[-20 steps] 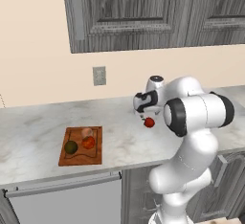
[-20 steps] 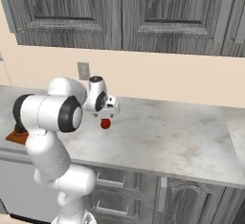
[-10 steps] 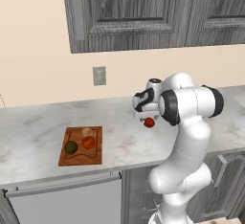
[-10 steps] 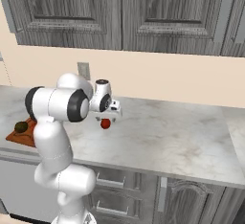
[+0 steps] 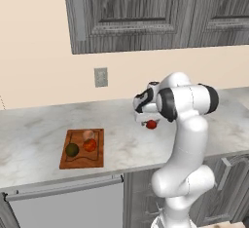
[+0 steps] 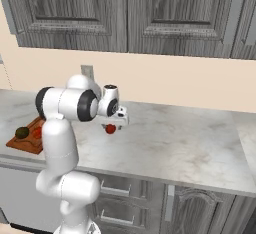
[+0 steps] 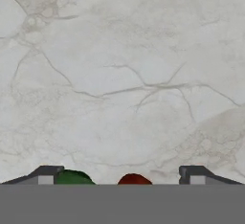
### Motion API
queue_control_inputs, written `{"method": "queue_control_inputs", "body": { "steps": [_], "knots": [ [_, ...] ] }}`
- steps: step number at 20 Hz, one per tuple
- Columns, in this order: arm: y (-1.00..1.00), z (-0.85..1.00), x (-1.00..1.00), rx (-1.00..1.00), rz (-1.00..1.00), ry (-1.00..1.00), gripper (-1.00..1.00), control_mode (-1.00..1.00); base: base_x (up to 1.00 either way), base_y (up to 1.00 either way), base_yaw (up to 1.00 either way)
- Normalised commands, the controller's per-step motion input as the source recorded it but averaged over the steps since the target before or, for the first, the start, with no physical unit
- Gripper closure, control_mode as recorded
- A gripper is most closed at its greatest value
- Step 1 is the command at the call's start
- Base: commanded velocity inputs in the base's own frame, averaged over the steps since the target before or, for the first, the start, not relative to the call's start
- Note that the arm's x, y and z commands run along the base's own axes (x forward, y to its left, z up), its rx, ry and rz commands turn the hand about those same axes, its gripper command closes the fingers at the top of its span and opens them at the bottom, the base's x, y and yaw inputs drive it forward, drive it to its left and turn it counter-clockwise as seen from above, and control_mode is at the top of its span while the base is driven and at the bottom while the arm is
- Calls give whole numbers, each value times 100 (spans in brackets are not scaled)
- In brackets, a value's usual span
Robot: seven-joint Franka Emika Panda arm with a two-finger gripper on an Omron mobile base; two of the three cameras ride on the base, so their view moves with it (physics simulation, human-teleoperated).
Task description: Place the avocado, onion, tomato, and bell pepper on the cutting board.
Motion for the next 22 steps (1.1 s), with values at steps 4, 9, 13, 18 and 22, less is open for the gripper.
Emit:
{"method": "queue_control_inputs", "body": {
  "steps": [4,9,13,18,22],
  "knots": [
    [-4,-3,-6,0,0,2,100,-100,0,0,0],
    [-9,31,-40,0,0,0,100,-100,0,0,0],
    [0,49,-28,0,0,0,100,-100,0,0,0],
    [10,55,-26,0,0,0,100,-100,0,0,0],
    [38,38,-32,1,0,1,100,-100,0,0,0]
  ]
}}
